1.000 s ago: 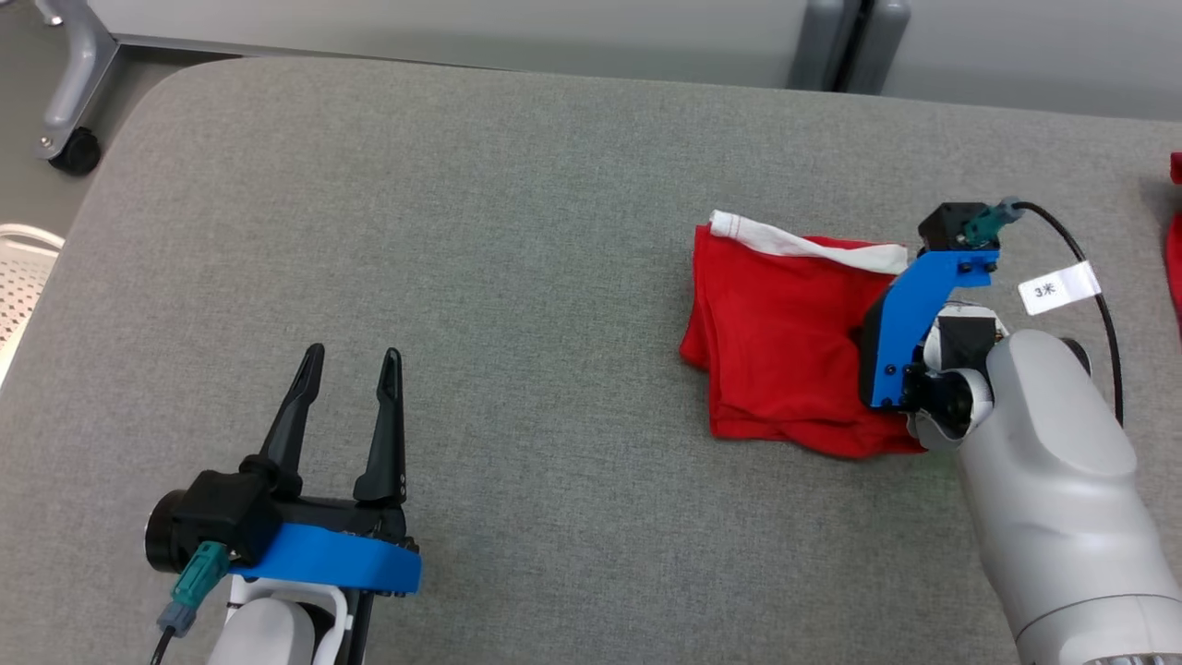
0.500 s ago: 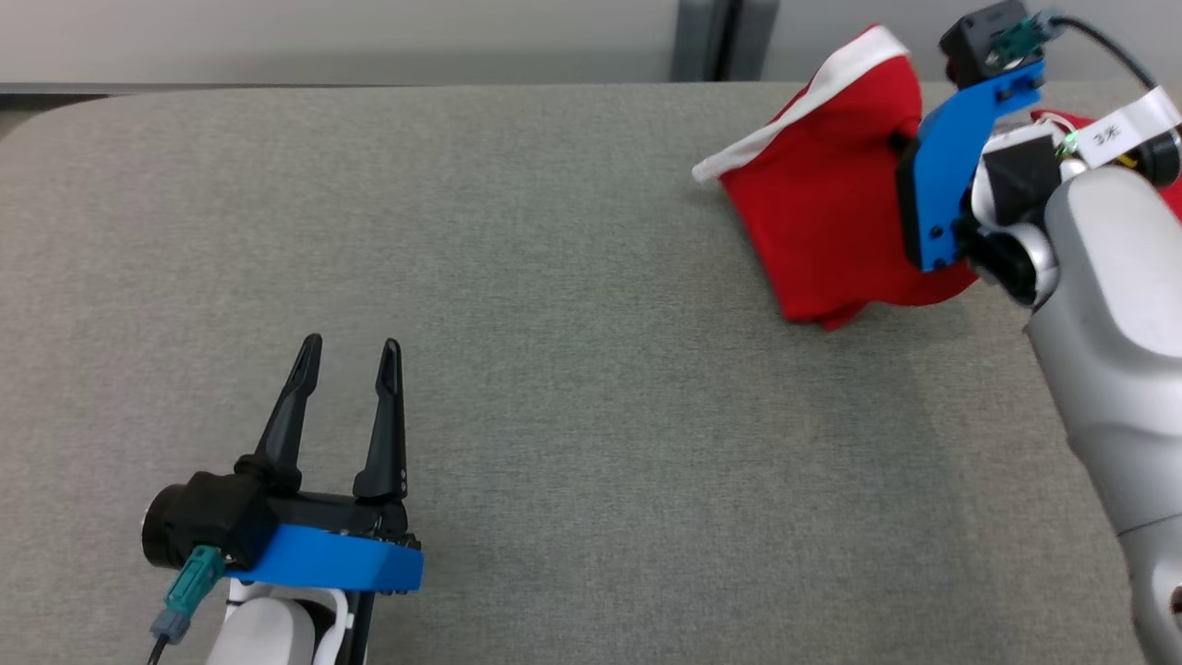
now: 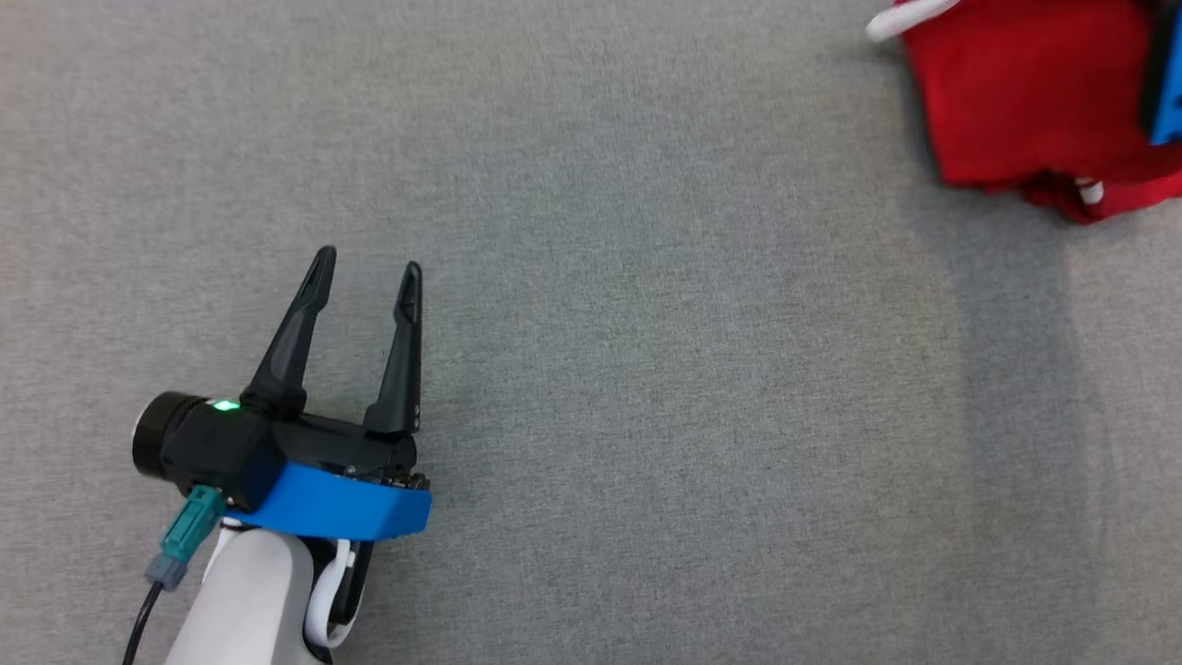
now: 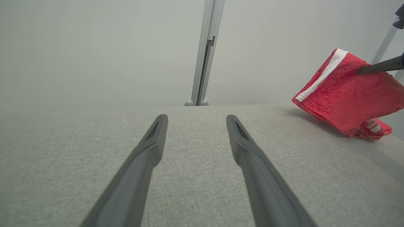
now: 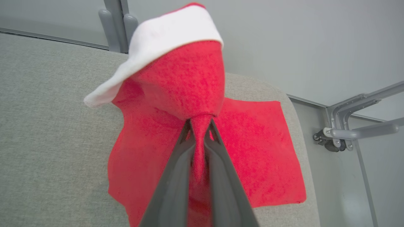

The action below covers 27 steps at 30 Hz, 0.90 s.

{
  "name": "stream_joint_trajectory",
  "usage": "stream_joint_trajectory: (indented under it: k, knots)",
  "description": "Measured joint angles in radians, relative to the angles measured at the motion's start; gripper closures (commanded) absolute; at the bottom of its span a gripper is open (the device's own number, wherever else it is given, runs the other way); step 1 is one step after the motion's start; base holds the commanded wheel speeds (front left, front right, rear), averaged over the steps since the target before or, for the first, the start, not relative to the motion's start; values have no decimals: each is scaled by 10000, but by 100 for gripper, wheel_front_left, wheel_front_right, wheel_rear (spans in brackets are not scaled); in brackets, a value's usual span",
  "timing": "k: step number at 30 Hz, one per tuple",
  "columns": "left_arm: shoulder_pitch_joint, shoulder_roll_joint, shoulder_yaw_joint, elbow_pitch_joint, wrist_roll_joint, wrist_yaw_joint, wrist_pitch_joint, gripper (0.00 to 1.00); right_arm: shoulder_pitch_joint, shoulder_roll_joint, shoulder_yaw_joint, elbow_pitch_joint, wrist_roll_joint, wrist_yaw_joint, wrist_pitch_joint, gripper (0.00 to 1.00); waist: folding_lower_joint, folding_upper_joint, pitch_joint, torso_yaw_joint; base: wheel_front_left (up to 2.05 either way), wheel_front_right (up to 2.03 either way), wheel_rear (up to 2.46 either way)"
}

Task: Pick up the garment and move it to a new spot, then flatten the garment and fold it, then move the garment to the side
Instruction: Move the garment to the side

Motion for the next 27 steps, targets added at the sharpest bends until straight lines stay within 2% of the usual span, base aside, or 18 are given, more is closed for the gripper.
stream_joint_trajectory:
  k: [4, 8, 13, 14, 15, 16, 22, 27]
  knots:
    - [-193, 201, -140, -140, 6, 0, 0, 0, -105, -573, -259, 90, -470, 2, -307, 100, -2, -1, 410, -27, 0, 0, 0]
    - [-444, 424, -188, -282, 2, 0, 0, 0, -99, -1078, -644, 151, -1407, 0, -742, 100, 0, 1, 856, -31, 0, 0, 0]
    - [-596, 642, -238, -384, 6, 0, 0, 0, 17, -1093, -1206, 130, -2337, 2, -1473, 100, -1, 1, 1315, -77, 0, 0, 0]
    - [-650, 667, -257, -385, 6, 0, 0, 0, 40, -1091, -1292, 121, -2629, 2, -1603, 93, 0, 2, 1385, -82, 0, 0, 0]
    - [-707, 683, -265, -385, 6, 0, 0, 0, 53, -1068, -1413, 134, -2823, 2, -1641, 9, -1, 1, 1440, -84, 0, 0, 0]
    - [-755, 700, -280, -387, 6, -2, 0, 0, 79, -1041, -1540, 153, -3074, 2, -1724, 0, -1, 1, 1479, -84, 0, 0, 0]
    - [-902, 717, -397, -230, -35, -2, 0, 0, 138, -780, -2309, 594, -4483, 2, -2953, 0, -2, 1, 1226, 17, 0, 0, 0]
    - [-721, 523, -313, 113, -115, -2, -6, 0, 694, 115, -2936, 1193, -4587, 2, -4161, 0, -4, 0, 284, 241, 0, 0, 0]
